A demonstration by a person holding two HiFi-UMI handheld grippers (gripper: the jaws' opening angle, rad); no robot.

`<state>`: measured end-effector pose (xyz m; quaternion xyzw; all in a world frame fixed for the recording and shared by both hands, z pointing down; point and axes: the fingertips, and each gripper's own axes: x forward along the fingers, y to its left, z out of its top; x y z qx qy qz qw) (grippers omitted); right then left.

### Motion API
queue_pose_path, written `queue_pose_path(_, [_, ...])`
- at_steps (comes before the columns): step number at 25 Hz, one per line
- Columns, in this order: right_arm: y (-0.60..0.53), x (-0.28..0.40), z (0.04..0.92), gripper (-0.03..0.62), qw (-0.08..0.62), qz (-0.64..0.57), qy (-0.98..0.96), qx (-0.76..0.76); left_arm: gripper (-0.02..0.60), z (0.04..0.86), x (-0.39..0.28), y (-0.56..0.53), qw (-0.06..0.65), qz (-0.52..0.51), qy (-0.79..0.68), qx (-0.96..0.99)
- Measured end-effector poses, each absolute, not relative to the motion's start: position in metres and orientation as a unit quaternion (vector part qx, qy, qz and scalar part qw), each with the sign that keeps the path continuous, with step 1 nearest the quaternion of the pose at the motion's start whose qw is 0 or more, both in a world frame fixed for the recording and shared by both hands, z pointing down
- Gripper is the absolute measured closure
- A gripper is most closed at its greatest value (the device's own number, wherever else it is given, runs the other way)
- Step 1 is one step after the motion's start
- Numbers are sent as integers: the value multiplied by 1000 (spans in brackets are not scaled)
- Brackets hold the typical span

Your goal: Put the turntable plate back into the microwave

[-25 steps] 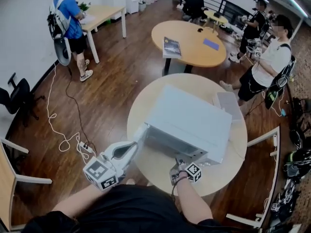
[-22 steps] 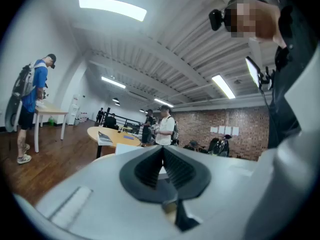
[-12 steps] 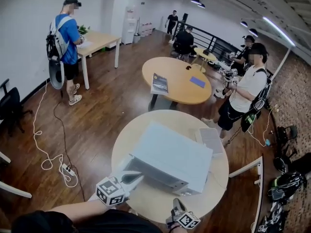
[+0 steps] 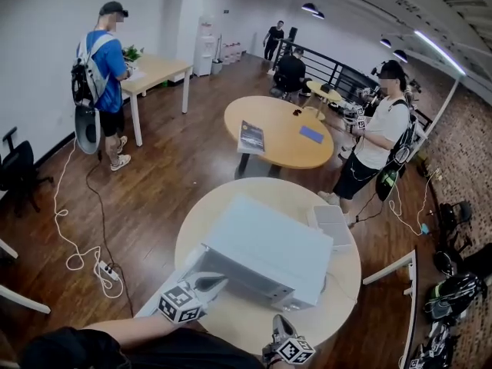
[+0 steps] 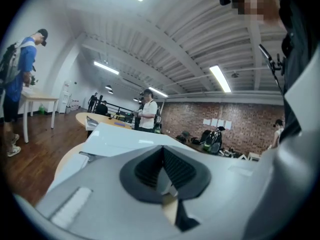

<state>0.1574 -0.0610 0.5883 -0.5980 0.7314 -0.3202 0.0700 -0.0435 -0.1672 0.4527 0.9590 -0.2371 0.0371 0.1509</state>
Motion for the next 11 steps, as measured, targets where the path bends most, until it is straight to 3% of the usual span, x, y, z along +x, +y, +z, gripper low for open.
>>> queue_pose_path(11, [-54,182,601,592,91,-329,720,-604,575,459,-48,-190,120,50,-293,947])
